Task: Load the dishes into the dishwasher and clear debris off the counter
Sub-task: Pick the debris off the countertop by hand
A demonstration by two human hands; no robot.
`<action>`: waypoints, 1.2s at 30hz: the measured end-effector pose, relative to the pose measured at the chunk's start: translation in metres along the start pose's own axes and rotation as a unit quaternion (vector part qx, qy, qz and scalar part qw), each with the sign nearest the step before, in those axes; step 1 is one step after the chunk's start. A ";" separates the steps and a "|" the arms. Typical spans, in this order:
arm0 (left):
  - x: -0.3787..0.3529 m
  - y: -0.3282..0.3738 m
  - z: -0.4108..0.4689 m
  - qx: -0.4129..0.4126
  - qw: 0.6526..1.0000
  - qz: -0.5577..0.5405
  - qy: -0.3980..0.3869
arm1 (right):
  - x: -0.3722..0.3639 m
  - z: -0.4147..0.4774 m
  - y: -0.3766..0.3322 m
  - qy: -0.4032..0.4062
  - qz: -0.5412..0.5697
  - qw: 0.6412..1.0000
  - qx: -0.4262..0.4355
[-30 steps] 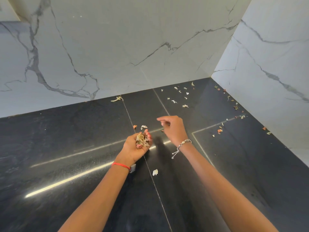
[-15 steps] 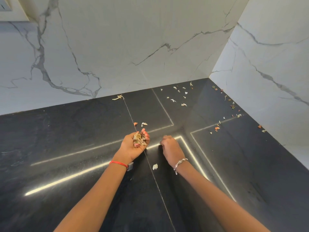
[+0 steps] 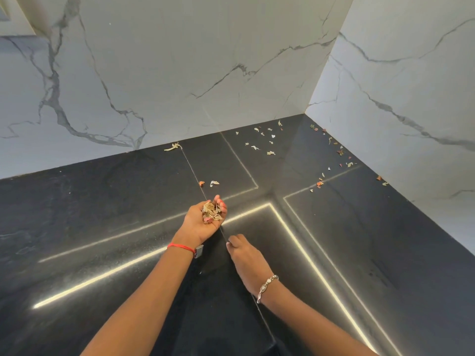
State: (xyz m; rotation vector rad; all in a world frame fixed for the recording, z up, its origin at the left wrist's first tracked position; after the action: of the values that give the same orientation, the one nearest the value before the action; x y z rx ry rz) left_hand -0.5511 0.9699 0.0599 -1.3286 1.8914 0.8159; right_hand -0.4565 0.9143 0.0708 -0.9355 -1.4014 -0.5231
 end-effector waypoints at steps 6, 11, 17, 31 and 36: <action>0.007 0.001 0.001 -0.002 1.000 0.009 0.014 | -0.001 0.009 0.007 0.025 0.086 0.996 -0.029; 0.004 0.004 0.003 -0.011 1.000 0.008 0.010 | 0.077 0.027 0.013 0.217 0.289 0.930 -0.061; -0.008 0.003 0.004 -0.031 0.997 0.069 0.015 | 0.091 0.073 -0.002 0.138 0.335 0.931 -0.044; 0.000 0.067 0.038 -0.076 0.996 -0.043 0.019 | 0.040 0.169 0.024 -0.043 0.161 0.986 0.016; 0.004 0.086 0.042 -0.096 0.993 -0.045 0.042 | 0.019 0.177 0.026 -0.068 0.014 0.995 0.065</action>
State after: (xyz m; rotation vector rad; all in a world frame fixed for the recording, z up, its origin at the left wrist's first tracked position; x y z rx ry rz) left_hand -0.6274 1.0255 0.0419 -1.5773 1.8387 0.9267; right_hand -0.5377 1.0750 0.0676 -0.8973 -1.5235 -0.3478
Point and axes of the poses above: each hand's wrist, its own z-axis towards the middle knuckle, its own x-axis out of the back of the hand, y = z × x, the point moved 6 cm from there along z, towards the middle knuckle, and after that the axes turned 2 degrees about -x, right-handed, at the moved point
